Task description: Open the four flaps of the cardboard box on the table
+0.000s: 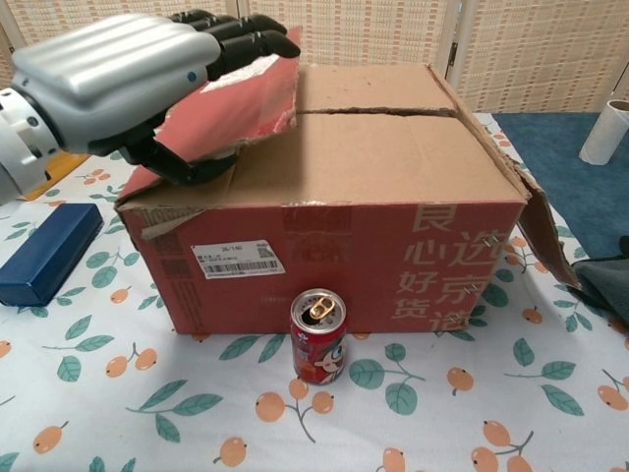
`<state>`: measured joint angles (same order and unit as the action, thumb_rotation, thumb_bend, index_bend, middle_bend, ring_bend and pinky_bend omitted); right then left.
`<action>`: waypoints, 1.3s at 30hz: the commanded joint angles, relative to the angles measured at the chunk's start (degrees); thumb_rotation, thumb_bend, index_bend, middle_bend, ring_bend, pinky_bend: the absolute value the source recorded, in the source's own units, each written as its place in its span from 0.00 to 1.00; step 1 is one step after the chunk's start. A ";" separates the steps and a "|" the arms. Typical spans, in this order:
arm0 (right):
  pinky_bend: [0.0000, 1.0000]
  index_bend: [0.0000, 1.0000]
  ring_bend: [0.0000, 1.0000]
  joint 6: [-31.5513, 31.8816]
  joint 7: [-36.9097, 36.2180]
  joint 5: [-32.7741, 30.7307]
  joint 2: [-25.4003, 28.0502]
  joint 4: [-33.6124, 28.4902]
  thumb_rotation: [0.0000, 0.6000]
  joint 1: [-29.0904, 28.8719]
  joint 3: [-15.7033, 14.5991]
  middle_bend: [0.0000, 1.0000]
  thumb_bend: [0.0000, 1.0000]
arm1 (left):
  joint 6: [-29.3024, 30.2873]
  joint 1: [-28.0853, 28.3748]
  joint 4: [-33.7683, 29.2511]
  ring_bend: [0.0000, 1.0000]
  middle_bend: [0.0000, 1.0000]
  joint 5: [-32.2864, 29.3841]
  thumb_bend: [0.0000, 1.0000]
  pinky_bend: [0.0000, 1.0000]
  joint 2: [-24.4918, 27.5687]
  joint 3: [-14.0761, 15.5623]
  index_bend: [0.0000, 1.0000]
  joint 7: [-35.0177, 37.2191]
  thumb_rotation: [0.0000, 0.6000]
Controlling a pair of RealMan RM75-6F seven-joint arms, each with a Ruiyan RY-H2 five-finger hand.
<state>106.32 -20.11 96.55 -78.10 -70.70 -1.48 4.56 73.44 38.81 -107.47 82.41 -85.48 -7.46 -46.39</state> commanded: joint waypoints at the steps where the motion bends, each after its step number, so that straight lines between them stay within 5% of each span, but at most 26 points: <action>1: 0.00 0.00 0.00 -0.07 0.05 -0.01 -0.01 0.00 1.00 -0.01 -0.01 0.00 0.34 | 1.32 -0.75 0.35 0.00 0.00 1.42 0.47 0.00 -0.17 0.07 0.00 0.05 1.00; 14: 0.00 0.00 0.00 0.05 0.37 0.17 -0.20 -0.08 1.00 0.08 -0.08 0.00 0.34 | 7.65 -4.90 -4.42 0.00 0.00 5.68 0.47 0.00 2.52 -0.06 0.00 -7.26 1.00; 39: 0.00 0.00 0.00 -0.01 1.08 0.43 -0.48 -0.20 1.00 0.17 -0.29 0.00 0.34 | 11.27 -9.92 -7.26 0.00 0.00 9.49 0.47 0.00 7.57 -1.56 0.00 -7.46 1.00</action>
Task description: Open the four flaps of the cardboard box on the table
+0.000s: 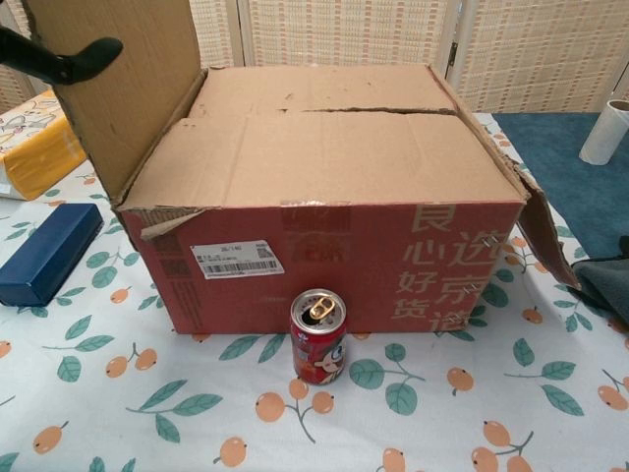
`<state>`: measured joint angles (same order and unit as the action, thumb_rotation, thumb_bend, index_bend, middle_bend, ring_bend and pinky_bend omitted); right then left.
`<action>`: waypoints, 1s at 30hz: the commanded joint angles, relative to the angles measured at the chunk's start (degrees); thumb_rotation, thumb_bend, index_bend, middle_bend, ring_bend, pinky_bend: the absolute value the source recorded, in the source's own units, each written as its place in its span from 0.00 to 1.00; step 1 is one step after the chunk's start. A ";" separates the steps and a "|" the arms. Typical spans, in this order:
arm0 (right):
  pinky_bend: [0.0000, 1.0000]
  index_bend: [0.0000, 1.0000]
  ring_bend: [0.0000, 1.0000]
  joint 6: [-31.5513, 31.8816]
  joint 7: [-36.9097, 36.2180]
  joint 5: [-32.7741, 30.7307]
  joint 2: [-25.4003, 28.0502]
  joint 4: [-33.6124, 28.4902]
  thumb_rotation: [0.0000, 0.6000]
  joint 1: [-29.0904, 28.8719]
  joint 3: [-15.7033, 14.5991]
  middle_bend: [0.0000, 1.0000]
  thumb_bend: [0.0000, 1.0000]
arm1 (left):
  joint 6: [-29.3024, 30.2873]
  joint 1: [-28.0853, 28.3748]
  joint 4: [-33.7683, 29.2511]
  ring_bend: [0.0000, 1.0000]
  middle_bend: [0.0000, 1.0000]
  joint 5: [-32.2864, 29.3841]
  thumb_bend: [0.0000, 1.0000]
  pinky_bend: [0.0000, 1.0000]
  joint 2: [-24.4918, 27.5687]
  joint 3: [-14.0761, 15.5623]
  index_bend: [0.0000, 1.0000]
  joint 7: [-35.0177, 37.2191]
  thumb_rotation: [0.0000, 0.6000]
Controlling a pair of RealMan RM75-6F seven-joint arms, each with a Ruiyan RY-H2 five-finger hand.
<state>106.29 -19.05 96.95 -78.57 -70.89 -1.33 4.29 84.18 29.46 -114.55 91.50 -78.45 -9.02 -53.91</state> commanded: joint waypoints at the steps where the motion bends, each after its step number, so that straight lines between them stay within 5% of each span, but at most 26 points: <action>1: 0.00 0.00 0.00 0.07 0.04 0.05 -0.03 0.00 1.00 0.03 -0.02 0.00 0.34 | 1.02 -1.05 -0.22 0.00 0.00 0.63 0.47 0.00 0.93 0.00 0.00 0.10 1.00; 10: 0.00 0.00 0.00 0.25 0.54 0.43 0.00 -0.22 1.00 0.20 -0.30 0.00 0.34 | 5.68 -6.97 1.67 0.00 0.00 -2.13 0.47 0.00 5.53 0.75 0.00 3.06 1.00; 19: 0.00 0.00 0.00 -3.59 1.73 1.35 -0.13 -1.65 1.00 -2.13 -0.72 0.00 0.34 | 8.01 -13.63 14.85 0.00 0.00 -8.06 0.47 0.00 10.56 0.94 0.00 29.63 1.00; 26: 0.00 0.00 0.00 -15.26 8.58 1.16 7.29 -14.94 1.00 -9.43 1.22 0.00 0.34 | 3.29 -17.19 15.32 0.00 0.00 -6.39 0.43 0.00 14.95 7.85 0.00 38.59 1.00; 30: 0.00 0.00 0.00 -25.88 15.07 -3.47 12.47 -25.13 1.00 -14.36 3.42 0.00 0.34 | 1.12 -18.25 16.38 0.00 0.00 -8.15 0.38 0.00 15.41 9.07 0.00 39.83 1.00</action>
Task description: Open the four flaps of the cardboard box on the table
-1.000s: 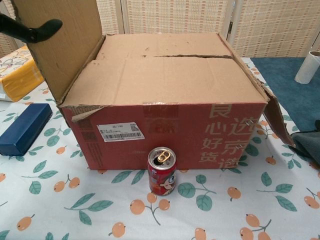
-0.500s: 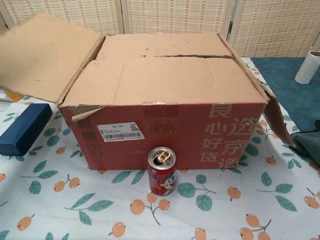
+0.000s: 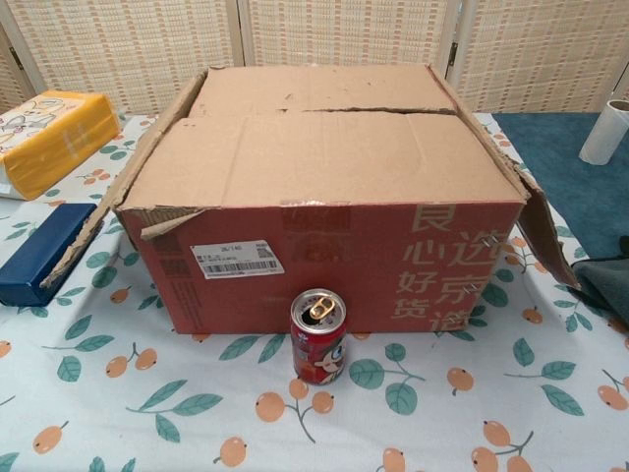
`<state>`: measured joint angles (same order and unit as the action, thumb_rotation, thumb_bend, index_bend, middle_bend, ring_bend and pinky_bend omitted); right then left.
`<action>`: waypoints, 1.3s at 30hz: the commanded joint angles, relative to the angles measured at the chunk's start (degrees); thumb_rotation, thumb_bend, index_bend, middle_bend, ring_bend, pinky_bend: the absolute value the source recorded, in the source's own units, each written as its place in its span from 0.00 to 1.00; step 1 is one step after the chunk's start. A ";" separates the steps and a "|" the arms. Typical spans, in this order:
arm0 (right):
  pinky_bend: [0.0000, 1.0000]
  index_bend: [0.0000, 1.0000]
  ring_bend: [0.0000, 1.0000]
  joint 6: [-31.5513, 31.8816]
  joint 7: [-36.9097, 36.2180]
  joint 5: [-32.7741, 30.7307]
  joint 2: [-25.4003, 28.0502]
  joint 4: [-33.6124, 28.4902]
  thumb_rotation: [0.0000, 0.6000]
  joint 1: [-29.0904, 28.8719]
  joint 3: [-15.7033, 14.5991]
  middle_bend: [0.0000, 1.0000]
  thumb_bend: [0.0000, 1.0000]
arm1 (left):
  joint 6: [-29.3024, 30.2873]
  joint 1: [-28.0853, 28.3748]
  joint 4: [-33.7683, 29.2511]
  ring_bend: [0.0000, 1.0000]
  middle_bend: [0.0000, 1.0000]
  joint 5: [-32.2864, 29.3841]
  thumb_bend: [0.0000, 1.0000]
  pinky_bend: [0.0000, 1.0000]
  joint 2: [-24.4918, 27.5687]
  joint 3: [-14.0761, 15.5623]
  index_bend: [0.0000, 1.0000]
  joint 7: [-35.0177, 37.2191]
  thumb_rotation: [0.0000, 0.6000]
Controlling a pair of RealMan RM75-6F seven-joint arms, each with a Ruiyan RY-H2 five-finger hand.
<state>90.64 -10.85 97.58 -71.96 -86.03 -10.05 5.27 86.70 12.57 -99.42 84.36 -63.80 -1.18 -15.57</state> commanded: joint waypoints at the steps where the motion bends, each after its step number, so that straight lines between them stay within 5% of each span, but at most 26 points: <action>1: 0.00 0.00 0.00 -12.19 8.51 -5.47 6.56 -11.78 1.00 -6.73 3.24 0.00 0.34 | -0.85 -1.70 2.22 0.00 0.00 -0.81 0.38 0.00 0.21 1.17 0.00 1.73 1.00; 8: 0.00 0.00 0.00 -22.28 22.00 -16.68 3.72 -15.92 1.00 -15.63 9.96 0.00 0.34 | 3.38 -4.53 7.28 0.00 0.00 1.61 0.38 0.00 -2.87 1.22 0.00 6.28 1.00; 17: 0.00 0.00 0.00 -31.15 33.29 -29.19 -3.55 -11.16 1.00 -26.13 14.23 0.00 0.34 | 5.57 -6.42 11.35 0.00 0.00 2.99 0.38 0.00 -3.53 0.78 0.00 11.97 1.00; 26: 0.00 0.00 0.00 -35.13 36.57 -35.65 -11.17 -2.95 1.00 -33.44 14.65 0.00 0.34 | 5.84 -6.96 12.65 0.00 0.00 3.72 0.38 0.00 -2.73 0.04 0.00 16.29 1.00; 39: 0.00 0.00 0.00 -36.09 35.81 -36.59 -16.30 5.12 1.00 -37.97 13.62 0.00 0.34 | 5.49 -7.35 13.31 0.00 0.00 4.06 0.38 0.00 -2.21 -0.73 0.00 18.60 1.00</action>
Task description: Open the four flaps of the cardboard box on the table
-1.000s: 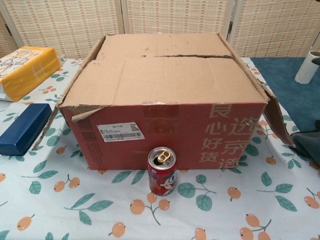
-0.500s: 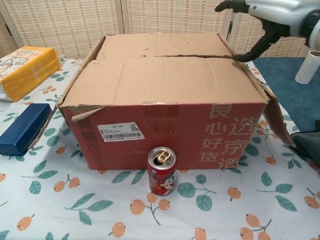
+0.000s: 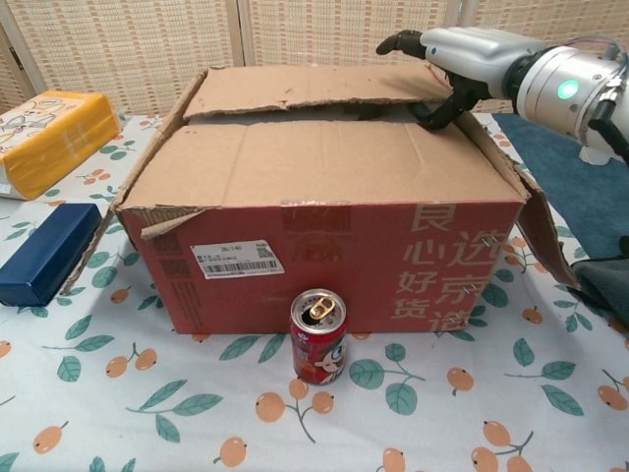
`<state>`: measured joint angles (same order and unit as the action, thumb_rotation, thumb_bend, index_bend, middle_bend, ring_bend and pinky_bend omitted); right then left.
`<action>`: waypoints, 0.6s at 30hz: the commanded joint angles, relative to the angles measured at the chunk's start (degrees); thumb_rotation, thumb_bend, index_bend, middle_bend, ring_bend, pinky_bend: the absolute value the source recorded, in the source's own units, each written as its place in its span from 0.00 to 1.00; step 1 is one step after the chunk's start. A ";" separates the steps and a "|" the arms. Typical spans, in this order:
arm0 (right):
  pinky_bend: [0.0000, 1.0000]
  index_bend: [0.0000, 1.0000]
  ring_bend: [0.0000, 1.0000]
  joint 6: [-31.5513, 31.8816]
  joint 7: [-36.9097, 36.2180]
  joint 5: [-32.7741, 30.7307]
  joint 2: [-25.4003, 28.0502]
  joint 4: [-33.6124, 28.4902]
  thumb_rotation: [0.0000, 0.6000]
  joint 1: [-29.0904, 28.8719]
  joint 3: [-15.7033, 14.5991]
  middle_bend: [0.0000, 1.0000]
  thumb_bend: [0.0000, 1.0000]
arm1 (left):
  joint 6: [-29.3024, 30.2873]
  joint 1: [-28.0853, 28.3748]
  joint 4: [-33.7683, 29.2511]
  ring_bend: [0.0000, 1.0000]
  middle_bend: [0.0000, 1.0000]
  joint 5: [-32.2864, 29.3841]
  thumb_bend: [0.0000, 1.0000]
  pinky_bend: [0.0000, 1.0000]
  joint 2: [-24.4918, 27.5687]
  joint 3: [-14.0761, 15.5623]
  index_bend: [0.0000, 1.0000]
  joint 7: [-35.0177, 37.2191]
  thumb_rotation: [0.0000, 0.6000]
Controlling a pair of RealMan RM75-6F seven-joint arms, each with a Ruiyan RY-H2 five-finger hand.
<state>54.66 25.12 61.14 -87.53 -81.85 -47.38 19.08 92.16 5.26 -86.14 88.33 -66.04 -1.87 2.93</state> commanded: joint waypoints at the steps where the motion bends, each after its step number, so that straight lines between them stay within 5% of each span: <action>1: 0.00 0.00 0.00 -0.13 -0.35 -0.20 -0.96 1.25 1.00 -0.85 -0.19 0.00 0.34 | 0.11 -0.09 0.04 0.00 0.00 0.16 0.38 0.00 0.04 -0.09 0.00 0.18 1.00; 18: 0.00 0.00 0.00 2.85 -3.62 -1.19 0.79 1.72 1.00 -4.18 5.09 0.00 0.34 | -0.25 -0.55 0.55 0.00 0.00 -0.13 0.38 0.00 0.07 -0.90 0.00 0.92 1.00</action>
<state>57.47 21.41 60.25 -86.94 -80.40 -51.25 23.89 91.93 4.73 -85.60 88.21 -65.97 -2.76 3.85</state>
